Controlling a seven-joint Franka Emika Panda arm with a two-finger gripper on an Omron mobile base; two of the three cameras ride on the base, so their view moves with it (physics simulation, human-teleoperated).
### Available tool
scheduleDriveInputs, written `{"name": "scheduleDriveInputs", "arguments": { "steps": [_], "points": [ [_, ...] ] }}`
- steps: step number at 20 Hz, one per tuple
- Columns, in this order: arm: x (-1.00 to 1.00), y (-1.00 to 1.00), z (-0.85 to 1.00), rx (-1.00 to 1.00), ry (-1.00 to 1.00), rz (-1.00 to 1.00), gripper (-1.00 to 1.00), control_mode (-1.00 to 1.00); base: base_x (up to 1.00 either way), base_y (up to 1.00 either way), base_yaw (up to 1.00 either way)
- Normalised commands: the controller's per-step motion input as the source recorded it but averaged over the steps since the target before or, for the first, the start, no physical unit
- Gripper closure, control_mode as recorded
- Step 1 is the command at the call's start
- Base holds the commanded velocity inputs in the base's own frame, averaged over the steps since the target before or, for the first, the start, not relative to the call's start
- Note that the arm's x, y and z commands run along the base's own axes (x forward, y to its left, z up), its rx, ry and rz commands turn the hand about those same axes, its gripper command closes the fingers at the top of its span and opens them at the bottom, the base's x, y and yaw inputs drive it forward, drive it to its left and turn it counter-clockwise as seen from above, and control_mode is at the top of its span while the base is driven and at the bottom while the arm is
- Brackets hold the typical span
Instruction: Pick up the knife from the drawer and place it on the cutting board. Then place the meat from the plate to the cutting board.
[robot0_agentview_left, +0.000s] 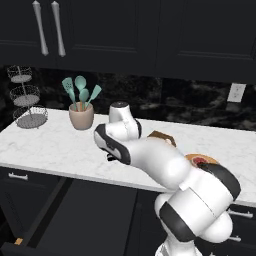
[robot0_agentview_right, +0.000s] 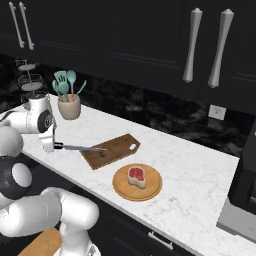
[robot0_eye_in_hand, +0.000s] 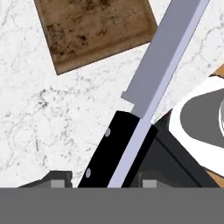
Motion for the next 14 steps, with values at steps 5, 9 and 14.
{"name": "scheduleDriveInputs", "arguments": {
  "steps": [5,9,14],
  "points": [
    [0.86,-0.49,-0.16,0.0,0.0,0.01,1.0,-1.0,0.0,0.0,0.0],
    [0.65,-0.56,-0.34,0.0,0.0,0.04,1.0,-1.0,0.0,0.0,0.0],
    [0.81,-0.21,-0.4,0.0,0.0,0.13,1.0,-1.0,0.0,0.0,0.0]
  ]
}}
